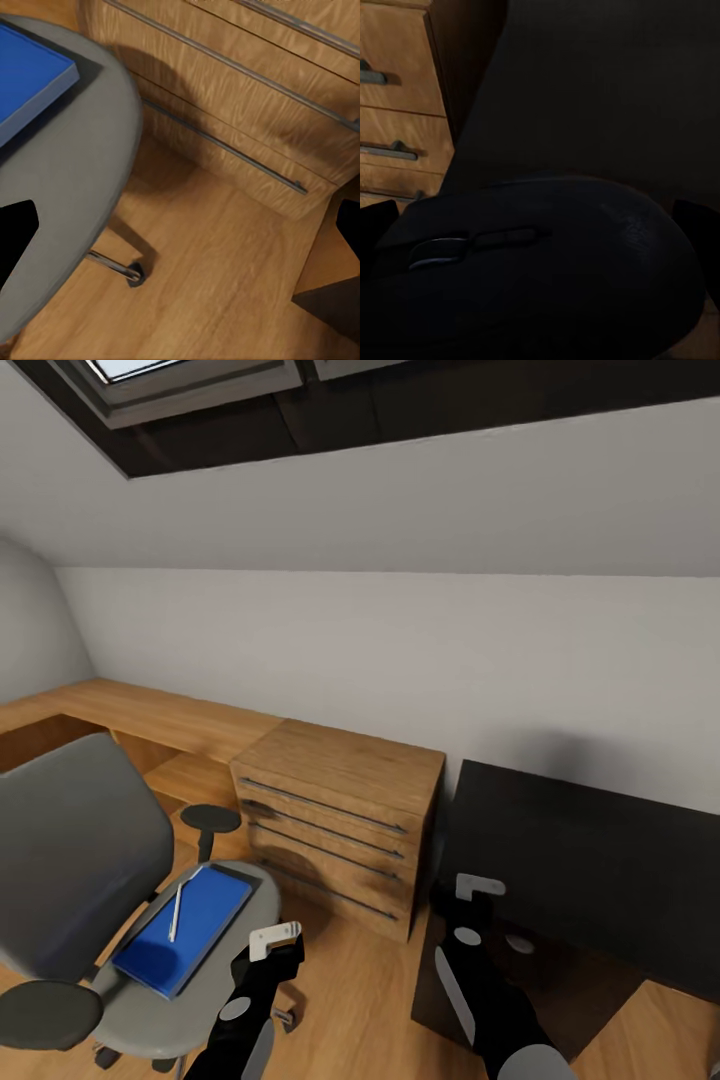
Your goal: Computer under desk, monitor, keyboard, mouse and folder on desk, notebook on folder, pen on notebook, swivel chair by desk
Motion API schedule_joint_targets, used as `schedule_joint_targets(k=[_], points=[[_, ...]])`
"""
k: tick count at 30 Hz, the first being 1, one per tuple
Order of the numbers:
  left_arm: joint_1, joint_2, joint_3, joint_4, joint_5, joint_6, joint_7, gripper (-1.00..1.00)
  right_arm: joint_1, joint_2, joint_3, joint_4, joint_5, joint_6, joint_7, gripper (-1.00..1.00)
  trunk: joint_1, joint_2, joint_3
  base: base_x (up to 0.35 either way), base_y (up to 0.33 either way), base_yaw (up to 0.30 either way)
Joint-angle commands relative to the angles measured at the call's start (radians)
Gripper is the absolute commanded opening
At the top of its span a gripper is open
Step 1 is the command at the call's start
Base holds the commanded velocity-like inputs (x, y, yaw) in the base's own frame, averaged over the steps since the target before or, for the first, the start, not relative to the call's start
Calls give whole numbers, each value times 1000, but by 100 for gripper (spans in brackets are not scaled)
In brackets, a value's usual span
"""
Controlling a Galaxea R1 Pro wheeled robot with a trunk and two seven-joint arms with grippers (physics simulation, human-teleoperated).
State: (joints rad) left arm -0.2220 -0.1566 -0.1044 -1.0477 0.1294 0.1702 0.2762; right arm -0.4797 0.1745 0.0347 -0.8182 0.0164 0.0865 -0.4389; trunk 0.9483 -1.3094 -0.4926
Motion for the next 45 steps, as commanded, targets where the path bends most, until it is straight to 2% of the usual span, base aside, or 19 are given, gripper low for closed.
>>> schedule_joint_targets(k=[1, 19, 26, 28, 32, 33, 36, 37, 39, 45], points=[[0, 0, -3, -2, 10, 4, 8, 100, 0, 0, 2, -2, 2, 9, -6, -100, 0, -1, -1, 29, 0, 8], [0, -1, -5, -2, 7, 3, 8, 100, -1, -2, -2, -4, 4, -24, -8, -100, 0, -1, -1, 105, -87, 1], [0, -1, -5, -3, 7, 2, 8, 100, -1, -25, -5, 4, -1, -23, -3, -100, 0, -1, -1, 158, -80, 0], [0, -1, -5, -3, 7, 2, 7, 100, -2, -29, -7, 53, -1, -25, -2, -100, 0, -1, -1, 80, -7, 0], [0, -1, -5, -3, 7, 2, 7, 100, -2, -35, -7, 65, 0, -41, -1, -100, 0, -1, -1, 247, -2, 0], [0, -1, -5, -3, 7, 2, 6, 100, -4, -45, -6, 111, 0, -73, -1, -100, 0, -1, -1, 86, 0, 0], [0, -1, -5, -3, 7, 1, 6, 100, -7, -49, -6, 159, -1, -77, 0, -100, 0, -1, -1, 181, 0, 0], [0, -1, -6, -3, 7, 1, 5, 100, -12, -62, -6, 217, -2, -109, 0, -100, 0, -1, -1, 98, 0, 0], [0, -1, -5, -3, 7, 1, 5, 100, -24, -68, -6, 256, -3, -130, -1, -100, 0, -1, -1, 35, 0, 0], [0, -1, -5, -3, 7, 2, 4, 100, -29, -69, -6, 269, -3, -133, -2, -100, 0, -1, -1, 3, 0, 0]])
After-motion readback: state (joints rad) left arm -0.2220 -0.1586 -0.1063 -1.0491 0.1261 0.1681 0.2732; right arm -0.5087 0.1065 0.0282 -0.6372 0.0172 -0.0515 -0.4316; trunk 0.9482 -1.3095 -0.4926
